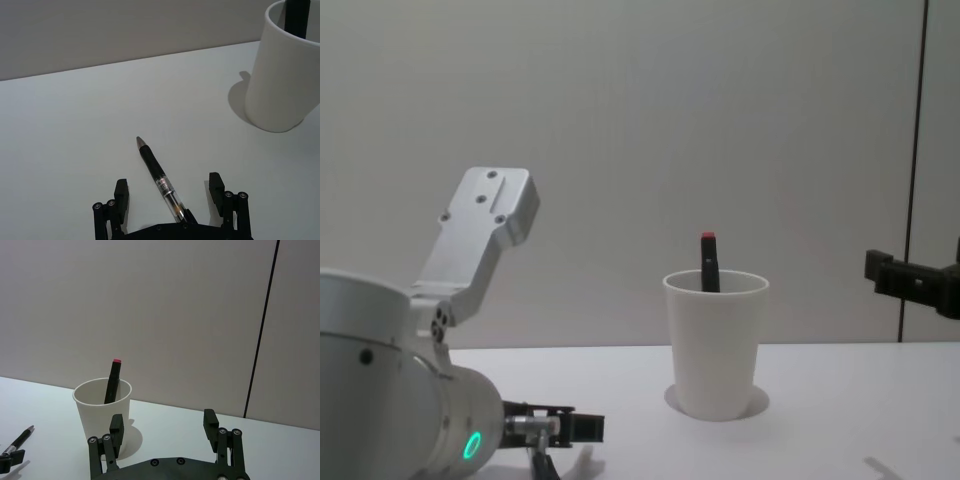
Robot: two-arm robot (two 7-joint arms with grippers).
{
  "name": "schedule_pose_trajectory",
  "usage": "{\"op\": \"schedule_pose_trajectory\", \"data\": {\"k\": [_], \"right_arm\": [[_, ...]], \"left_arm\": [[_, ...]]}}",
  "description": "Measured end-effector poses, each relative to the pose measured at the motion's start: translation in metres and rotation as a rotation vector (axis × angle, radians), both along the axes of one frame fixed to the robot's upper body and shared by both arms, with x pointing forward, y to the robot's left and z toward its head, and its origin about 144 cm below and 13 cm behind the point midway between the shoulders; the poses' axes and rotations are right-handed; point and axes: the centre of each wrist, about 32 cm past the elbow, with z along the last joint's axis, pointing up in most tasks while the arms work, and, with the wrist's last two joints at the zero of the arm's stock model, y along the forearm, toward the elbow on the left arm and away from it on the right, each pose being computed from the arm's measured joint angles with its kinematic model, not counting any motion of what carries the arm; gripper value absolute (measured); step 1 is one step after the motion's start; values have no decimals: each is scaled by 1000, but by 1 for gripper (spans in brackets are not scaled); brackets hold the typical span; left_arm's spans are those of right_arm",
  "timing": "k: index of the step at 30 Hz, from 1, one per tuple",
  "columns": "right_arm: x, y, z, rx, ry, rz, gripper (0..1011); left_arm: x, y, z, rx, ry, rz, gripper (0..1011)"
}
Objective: Place the pen into the pen holder.
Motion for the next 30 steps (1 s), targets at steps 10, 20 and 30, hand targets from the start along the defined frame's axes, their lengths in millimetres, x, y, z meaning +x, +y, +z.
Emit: {"op": "schedule_pose_trajectory", "data": {"k": [10, 20, 30], "right_arm": [[0, 0, 0, 0, 0, 0, 1001], [0, 0, 0, 0, 0, 0, 1001], [0, 0, 0, 0, 0, 0, 1001]], "left_arm": [[2, -8, 2, 27, 4, -10, 1001], [2, -12, 3, 33, 15, 3, 1001], [0, -14, 4, -1, 37, 46, 1001]]}}
